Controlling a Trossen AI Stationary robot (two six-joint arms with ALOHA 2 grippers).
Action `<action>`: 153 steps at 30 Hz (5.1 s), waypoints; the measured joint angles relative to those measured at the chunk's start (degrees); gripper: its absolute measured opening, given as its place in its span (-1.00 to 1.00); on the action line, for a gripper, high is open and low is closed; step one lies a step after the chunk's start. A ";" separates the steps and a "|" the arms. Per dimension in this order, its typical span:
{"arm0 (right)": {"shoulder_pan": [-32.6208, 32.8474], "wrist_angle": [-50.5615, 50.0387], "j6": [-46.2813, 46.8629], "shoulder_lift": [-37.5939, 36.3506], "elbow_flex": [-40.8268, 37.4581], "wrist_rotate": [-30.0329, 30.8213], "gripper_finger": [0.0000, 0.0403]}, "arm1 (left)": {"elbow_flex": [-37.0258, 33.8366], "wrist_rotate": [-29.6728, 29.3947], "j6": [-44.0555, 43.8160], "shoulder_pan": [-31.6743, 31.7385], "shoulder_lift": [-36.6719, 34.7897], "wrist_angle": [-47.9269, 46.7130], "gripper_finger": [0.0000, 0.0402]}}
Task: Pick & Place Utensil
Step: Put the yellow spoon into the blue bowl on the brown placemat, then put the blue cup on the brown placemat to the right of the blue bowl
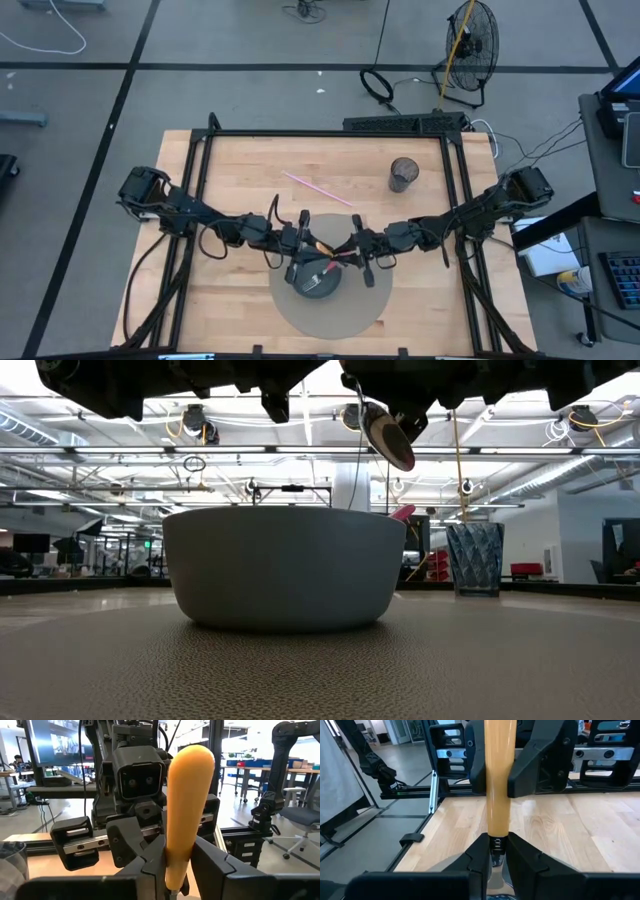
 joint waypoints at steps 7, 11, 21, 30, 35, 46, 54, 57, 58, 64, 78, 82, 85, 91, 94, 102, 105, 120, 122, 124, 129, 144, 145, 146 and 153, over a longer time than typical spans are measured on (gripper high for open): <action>0.00 0.13 0.92 -0.02 0.02 0.02 -0.61 | 0.01 0.06 1.19 -0.35 0.00 -0.09 -0.72; 0.00 0.09 1.01 -0.02 0.00 0.02 -0.54 | 0.00 0.07 1.38 -0.60 0.00 -0.09 -0.80; 0.00 0.06 1.00 -0.02 0.00 0.00 -0.43 | 0.00 -0.33 1.60 -0.90 0.00 -0.38 -0.83; 0.11 -2.84 0.63 -2.29 -0.02 -2.91 -0.40 | 0.02 -2.82 0.01 -1.60 0.02 -5.13 -0.83; 0.38 -8.46 0.64 -6.69 -0.02 -2.78 -0.39 | 0.00 -3.36 -1.72 -2.54 0.02 -6.28 -0.83; 5.04 -19.80 -0.67 -15.74 -0.02 3.49 -0.38 | 0.00 -4.59 -11.09 -3.04 -4.66 -16.75 -0.83; 9.23 -26.14 -0.26 -19.30 -0.02 10.55 -0.38 | 0.00 -5.90 -18.90 -4.30 -8.31 -25.66 -0.83; 10.48 -27.89 0.82 -20.19 -0.02 12.33 -0.38 | 0.00 -7.85 -21.67 -4.83 -8.28 -28.81 -0.83; 10.79 -28.89 1.23 -20.57 -0.02 12.70 -0.38 | 0.00 -8.43 -22.30 -4.93 -8.28 -29.45 -0.83; 12.96 -35.27 5.73 -22.68 -0.04 17.47 -0.38 | 0.00 -10.40 -25.19 -5.33 -8.28 -31.37 -0.83; 15.82 -38.23 8.18 -23.50 -0.04 21.71 -0.38 | -2.29 -11.59 -32.61 -6.59 -6.01 -29.37 -0.83; 15.78 -38.32 8.18 -23.47 -0.04 21.73 -0.38 | -4.37 -13.94 -33.55 -7.52 -5.23 -25.86 -0.83; 15.78 -38.23 8.18 -23.47 -0.04 21.75 -0.38 | -5.62 -14.10 -33.68 -7.74 -5.18 -23.61 -0.83; 15.78 -38.14 8.20 -23.47 -0.04 21.79 -0.38 | -6.34 -16.13 -33.69 -7.60 -5.18 -24.47 -0.67; 15.78 -38.14 8.42 -23.47 -0.04 22.24 -0.38 | -6.41 -16.66 -33.43 -7.28 -5.18 -25.76 -0.60; 15.76 -38.14 8.59 -23.47 -0.04 23.08 -0.38 | -6.41 -18.47 -33.14 -6.47 -5.18 -28.69 -0.68; 15.76 -38.14 8.59 -23.47 -0.04 23.06 -0.38 | -6.41 -18.50 -33.13 -6.13 -5.18 -28.55 -0.74; 15.76 -42.96 9.09 -23.45 -0.06 24.15 -0.38 | -6.36 -21.44 -18.11 -5.90 -5.20 -25.86 -0.95; 15.69 -43.67 9.97 -23.45 -0.55 26.12 -0.38 | -6.36 -23.48 -16.26 -5.92 -5.20 -26.03 -0.98; 15.22 -45.77 10.79 -23.47 -1.24 27.80 -0.38 | -6.36 -25.61 -15.17 -5.90 -5.20 -26.44 -0.99; 13.06 -54.39 15.91 -23.47 -1.77 32.37 -0.38 | -6.36 -30.04 -13.59 -6.01 -5.20 -29.50 -0.91; -9.60 -66.01 9.13 -34.56 -1.75 25.45 -0.38 | -6.32 -35.17 -13.70 -9.72 -13.08 -43.80 -0.82; -11.78 -66.82 8.42 -34.93 -1.74 24.33 -0.38 | -6.32 -35.90 -14.47 -10.14 -13.84 -45.64 -0.82; -14.04 -67.87 7.76 -35.16 -1.63 22.96 -0.37 | -6.32 -36.48 -15.35 -10.50 -14.44 -47.17 -0.82; -28.88 -77.64 4.06 -32.24 2.34 12.34 -0.37 | -6.33 -39.09 -15.93 -13.99 -18.68 -53.52 -0.82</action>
